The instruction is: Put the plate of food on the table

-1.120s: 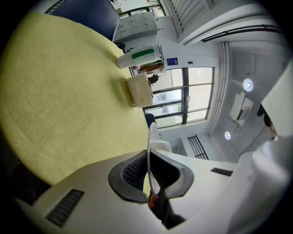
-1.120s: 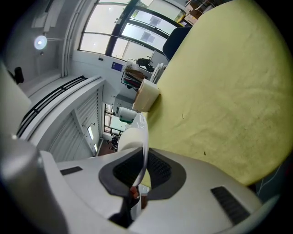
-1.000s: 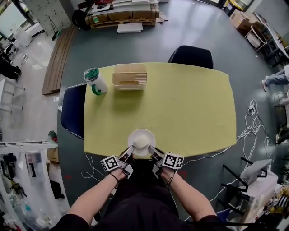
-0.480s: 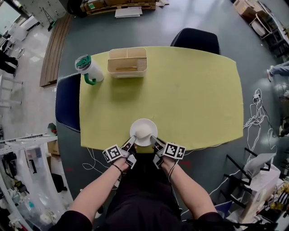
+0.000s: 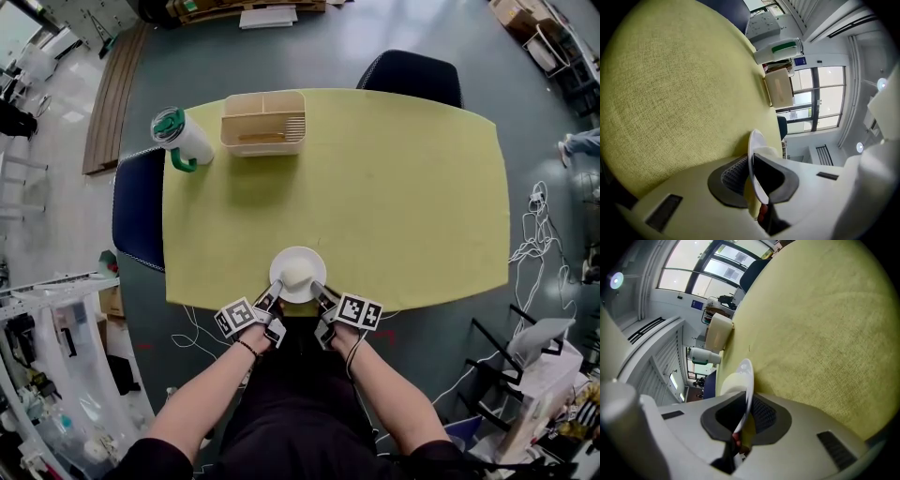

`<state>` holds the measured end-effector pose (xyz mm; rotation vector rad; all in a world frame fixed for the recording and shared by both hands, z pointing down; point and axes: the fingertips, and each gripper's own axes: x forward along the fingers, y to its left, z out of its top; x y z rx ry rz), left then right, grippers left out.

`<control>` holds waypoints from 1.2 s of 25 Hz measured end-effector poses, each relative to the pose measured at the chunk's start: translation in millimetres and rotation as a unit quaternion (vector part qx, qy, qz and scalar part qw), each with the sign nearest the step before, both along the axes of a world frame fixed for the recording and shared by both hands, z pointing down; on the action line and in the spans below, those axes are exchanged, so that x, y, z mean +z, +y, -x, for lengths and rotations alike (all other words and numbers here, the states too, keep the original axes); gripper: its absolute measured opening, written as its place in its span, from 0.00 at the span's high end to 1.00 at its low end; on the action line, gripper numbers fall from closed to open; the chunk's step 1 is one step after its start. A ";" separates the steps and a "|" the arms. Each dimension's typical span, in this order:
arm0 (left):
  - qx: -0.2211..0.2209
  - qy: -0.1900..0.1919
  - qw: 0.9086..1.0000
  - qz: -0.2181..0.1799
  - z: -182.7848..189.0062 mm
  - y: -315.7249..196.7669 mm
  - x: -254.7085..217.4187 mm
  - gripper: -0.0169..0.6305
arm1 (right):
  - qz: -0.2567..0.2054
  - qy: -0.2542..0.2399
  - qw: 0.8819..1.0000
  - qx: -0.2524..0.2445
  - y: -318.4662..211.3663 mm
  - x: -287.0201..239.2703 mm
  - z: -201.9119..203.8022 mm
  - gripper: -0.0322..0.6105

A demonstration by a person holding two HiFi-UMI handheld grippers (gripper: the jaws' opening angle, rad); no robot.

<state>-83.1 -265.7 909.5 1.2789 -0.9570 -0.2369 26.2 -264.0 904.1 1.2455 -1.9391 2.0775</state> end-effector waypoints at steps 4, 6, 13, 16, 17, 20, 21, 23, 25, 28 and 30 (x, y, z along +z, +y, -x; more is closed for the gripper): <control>0.012 -0.027 1.000 0.000 0.3 -0.6 0.0 0.94 | 0.005 0.015 1.000 0.004 1.8 1.8 0.1 0.89; 0.018 -0.046 0.999 -0.005 2.5 -0.6 0.0 0.93 | 0.007 0.028 1.000 0.002 2.9 2.0 2.1 0.89; 0.038 -0.099 0.994 -0.023 9.7 1.1 -0.6 0.88 | 0.010 0.087 0.996 -0.001 5.9 7.7 -5.4 0.88; 0.043 -0.101 0.994 -0.026 10.7 0.8 0.2 0.88 | 0.004 0.115 0.993 -0.014 6.5 9.4 -8.4 0.84; 0.044 -0.101 0.994 -0.026 11.2 0.7 0.9 0.88 | 0.001 0.122 0.992 -0.019 6.5 9.7 -8.2 0.83; 0.043 -0.102 0.993 -0.027 12.5 0.6 1.8 0.88 | -0.006 0.147 0.989 -0.030 6.8 8.4 -8.4 0.78; 0.042 -0.104 0.993 -0.027 13.2 0.5 1.4 0.88 | -0.008 0.158 0.987 -0.034 7.1 7.3 -9.8 0.76; 0.040 -0.109 0.993 -0.028 14.7 0.7 0.1 0.88 | -0.013 0.179 0.983 -0.042 7.7 5.4 -14.1 0.73; 0.039 -0.113 0.992 -0.031 16.8 1.3 -0.7 0.88 | -0.017 0.192 0.980 -0.047 8.2 4.9 -18.5 0.73; 0.035 -0.115 0.992 -0.035 22.4 2.3 -1.8 0.88 | -0.021 0.210 0.976 -0.048 8.8 3.5 -26.5 0.73; 0.033 -0.119 0.992 -0.038 27.0 2.1 -3.9 0.88 | -0.025 0.217 0.975 -0.047 7.1 0.0 -31.3 0.73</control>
